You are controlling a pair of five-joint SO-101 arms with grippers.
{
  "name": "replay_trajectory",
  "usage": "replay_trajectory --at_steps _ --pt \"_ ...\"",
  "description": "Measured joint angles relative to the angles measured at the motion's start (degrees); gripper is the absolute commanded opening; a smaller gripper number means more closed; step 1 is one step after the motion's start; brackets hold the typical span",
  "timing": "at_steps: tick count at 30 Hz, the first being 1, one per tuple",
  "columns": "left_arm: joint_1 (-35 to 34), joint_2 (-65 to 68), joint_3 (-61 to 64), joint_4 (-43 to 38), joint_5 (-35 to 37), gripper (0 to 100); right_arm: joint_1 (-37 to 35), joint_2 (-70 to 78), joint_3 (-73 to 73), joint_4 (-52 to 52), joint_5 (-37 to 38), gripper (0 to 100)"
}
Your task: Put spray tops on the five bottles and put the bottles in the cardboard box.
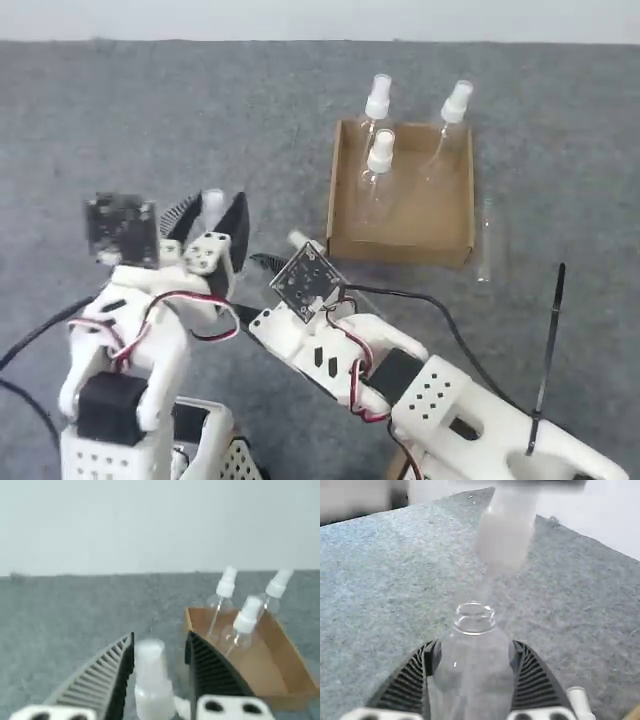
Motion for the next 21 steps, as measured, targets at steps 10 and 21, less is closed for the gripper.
replay_trajectory --at_steps 10,21 --pt "-7.1 1.9 -4.2 -1.2 -1.1 15 0.0 0.0 0.0 0.0 0.0 0.6" --pt "-6.7 13.5 -3.4 -1.2 -4.3 9 1.5 0.0 0.0 0.0 0.0 0.6"
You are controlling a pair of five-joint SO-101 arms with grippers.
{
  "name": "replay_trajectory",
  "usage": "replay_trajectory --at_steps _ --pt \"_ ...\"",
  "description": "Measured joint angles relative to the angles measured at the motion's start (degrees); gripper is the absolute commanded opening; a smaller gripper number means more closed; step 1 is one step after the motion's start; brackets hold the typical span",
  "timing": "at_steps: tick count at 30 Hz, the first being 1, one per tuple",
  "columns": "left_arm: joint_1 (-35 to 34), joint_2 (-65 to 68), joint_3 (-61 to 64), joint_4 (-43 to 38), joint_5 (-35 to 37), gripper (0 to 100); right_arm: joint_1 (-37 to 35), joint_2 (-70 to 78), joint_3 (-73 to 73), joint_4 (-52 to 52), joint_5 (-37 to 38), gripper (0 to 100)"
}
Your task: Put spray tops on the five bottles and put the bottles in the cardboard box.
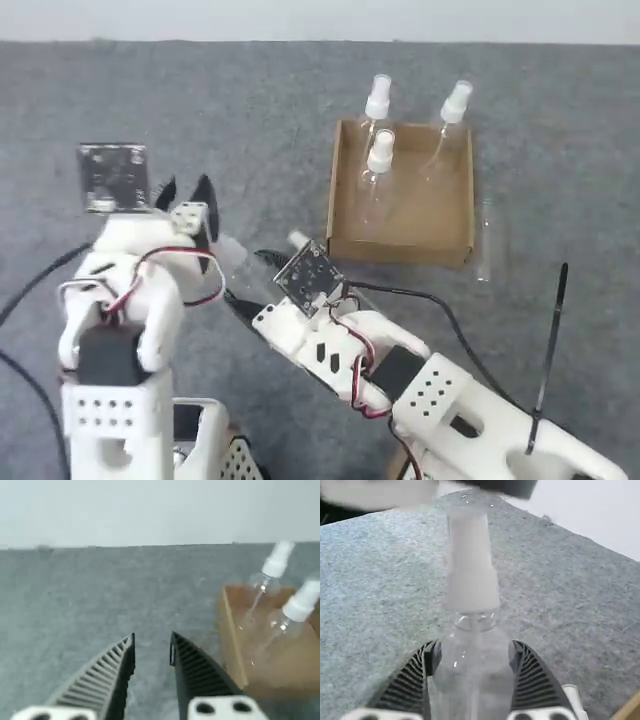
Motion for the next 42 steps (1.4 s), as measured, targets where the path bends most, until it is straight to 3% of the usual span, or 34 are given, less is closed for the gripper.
replay_trajectory --at_steps 9,21,27,33,42 --pt "9.1 0.4 1.5 0.0 -1.8 7 0.0 0.0 0.0 0.0 0.0 0.6" --pt "9.6 0.4 0.2 0.4 -7.3 7 0.4 0.0 0.0 0.0 0.0 0.6" --pt "3.6 0.4 -7.6 3.1 -7.6 7 2.0 0.0 0.0 0.0 0.0 0.6" --pt "0.3 0.3 -5.8 3.2 -7.6 7 3.1 0.0 0.0 0.0 0.0 0.6" --pt "7.6 0.4 1.7 0.4 -8.0 7 3.1 0.8 -0.1 -0.1 0.0 0.6"
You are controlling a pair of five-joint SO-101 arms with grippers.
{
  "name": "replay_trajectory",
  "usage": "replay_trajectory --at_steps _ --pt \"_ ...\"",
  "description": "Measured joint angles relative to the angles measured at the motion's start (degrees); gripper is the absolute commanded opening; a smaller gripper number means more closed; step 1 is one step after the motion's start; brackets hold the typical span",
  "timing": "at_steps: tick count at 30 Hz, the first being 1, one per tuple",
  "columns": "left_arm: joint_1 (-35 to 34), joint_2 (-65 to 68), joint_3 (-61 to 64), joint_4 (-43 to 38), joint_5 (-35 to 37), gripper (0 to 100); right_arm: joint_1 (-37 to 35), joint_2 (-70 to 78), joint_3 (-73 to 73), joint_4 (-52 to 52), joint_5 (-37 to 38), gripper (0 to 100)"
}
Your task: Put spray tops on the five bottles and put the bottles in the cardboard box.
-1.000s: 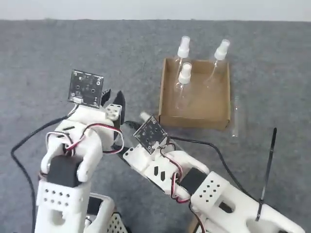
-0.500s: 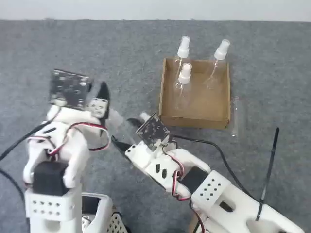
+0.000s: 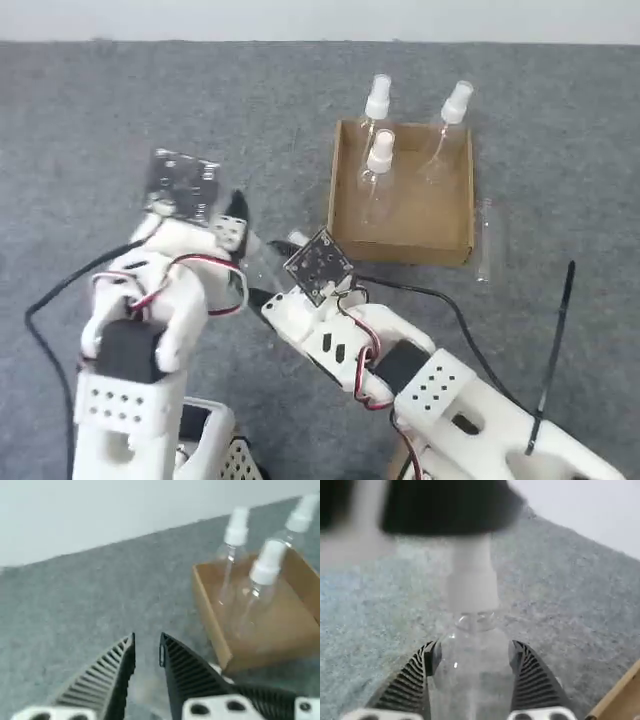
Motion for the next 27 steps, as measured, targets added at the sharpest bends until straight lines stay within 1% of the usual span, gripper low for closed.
replay_trajectory --at_steps 6,8,11,15,18,20,23,27 --pt "1.7 0.0 0.3 0.0 0.0 7 0.0 0.0 0.1 0.0 0.0 0.6" --pt "0.7 0.0 -0.7 0.0 0.0 7 0.0 0.0 0.1 0.0 0.0 0.6" --pt "-1.8 0.0 -5.4 0.4 0.0 9 0.0 0.0 0.1 0.0 0.0 0.6" --pt "-4.7 -0.3 -13.3 5.5 0.0 13 3.1 0.0 0.1 0.0 0.0 0.6" --pt "-4.7 -0.8 -14.3 9.5 0.1 13 7.6 0.0 -1.9 2.7 0.0 0.6" --pt "-4.5 -3.1 -11.7 9.2 2.1 13 10.6 0.0 -6.2 6.8 0.0 0.6" --pt "-3.3 -10.6 -2.5 4.7 3.3 15 14.6 0.0 -13.0 13.0 0.0 0.6" --pt "1.1 -19.6 13.4 -1.8 2.7 26 17.1 0.0 -20.5 18.0 0.0 0.6"
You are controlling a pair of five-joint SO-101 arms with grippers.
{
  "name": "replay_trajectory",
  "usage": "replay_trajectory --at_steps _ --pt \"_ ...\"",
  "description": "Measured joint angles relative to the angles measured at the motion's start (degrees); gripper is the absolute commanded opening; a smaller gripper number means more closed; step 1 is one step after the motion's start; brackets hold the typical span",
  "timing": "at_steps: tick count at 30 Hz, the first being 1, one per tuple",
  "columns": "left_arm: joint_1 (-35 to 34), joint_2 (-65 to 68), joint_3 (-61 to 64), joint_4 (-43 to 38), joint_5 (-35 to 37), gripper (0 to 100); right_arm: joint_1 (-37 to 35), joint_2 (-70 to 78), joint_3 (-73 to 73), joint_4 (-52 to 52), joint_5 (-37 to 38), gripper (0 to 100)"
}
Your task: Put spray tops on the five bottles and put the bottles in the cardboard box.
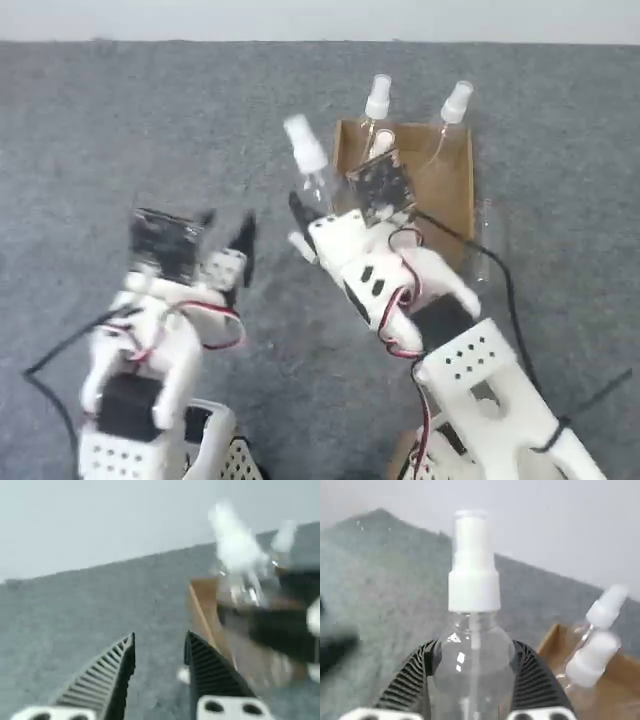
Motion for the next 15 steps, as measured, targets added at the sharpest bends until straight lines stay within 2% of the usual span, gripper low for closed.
replay_trajectory --at_steps 5,15 --pt "6.2 -5.0 10.8 -1.0 0.0 30 0.3 0.7 -6.6 1.9 0.0 0.6" --pt "7.4 -6.5 12.7 -1.0 0.0 29 -6.9 9.1 -8.7 3.6 0.0 0.6"
